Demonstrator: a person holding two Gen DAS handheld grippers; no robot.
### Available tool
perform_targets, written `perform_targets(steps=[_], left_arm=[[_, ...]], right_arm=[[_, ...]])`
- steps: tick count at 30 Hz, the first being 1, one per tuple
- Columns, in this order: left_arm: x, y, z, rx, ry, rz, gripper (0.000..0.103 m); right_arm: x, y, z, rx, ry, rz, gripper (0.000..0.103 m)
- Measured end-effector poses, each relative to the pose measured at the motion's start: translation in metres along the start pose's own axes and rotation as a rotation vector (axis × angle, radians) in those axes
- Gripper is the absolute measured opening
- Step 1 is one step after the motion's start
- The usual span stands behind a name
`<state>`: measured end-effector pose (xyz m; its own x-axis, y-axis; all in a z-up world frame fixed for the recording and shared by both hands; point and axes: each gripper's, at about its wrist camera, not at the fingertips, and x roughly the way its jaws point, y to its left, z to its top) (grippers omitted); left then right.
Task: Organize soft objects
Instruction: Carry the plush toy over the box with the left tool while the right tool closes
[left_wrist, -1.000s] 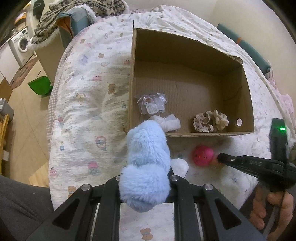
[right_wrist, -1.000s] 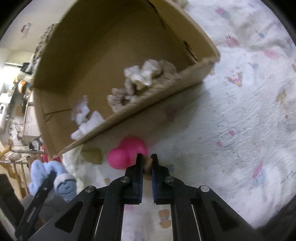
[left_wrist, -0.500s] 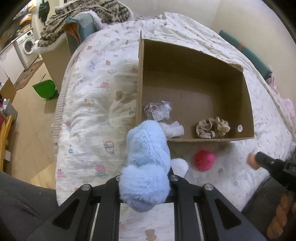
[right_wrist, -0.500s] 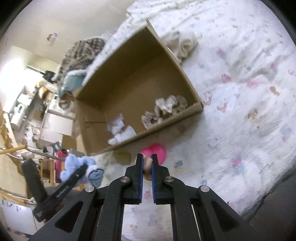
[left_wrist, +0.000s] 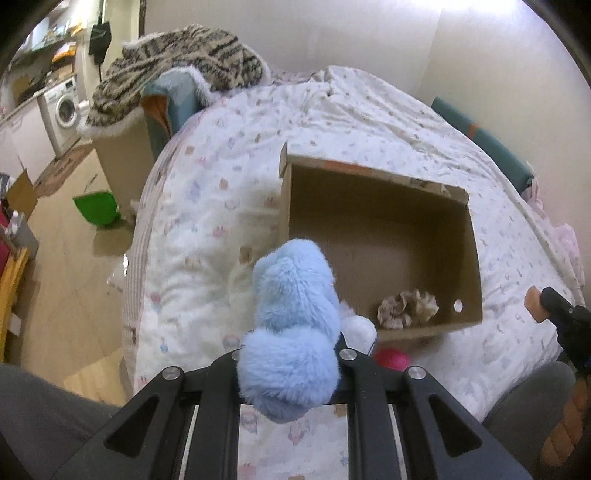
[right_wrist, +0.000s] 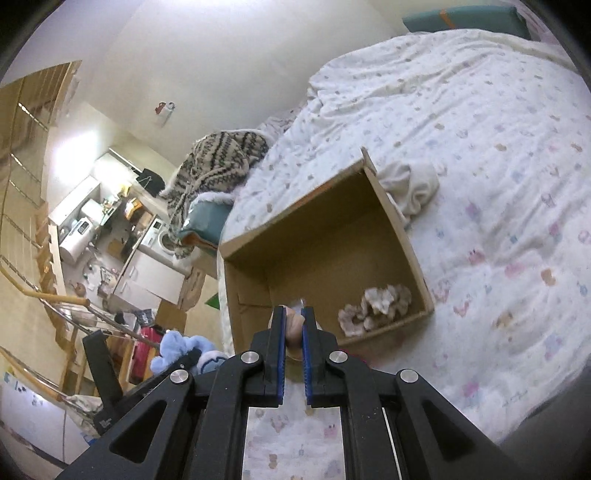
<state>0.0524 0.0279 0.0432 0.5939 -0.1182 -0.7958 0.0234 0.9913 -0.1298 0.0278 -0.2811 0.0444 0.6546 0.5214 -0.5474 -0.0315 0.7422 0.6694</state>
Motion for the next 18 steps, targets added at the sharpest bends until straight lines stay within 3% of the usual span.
perform_targets(steps=[10,18], left_arm=[[0.017,-0.02,0.032,0.06,-0.017,-0.005,0.014],[0.054,-0.033,0.042,0.089,0.03,0.003,0.014]], right_arm=[[0.02,-0.001,0.015,-0.012,0.012,-0.004,0.009],[0.065,-0.01,0.018,-0.019,0.074,-0.063,0.009]])
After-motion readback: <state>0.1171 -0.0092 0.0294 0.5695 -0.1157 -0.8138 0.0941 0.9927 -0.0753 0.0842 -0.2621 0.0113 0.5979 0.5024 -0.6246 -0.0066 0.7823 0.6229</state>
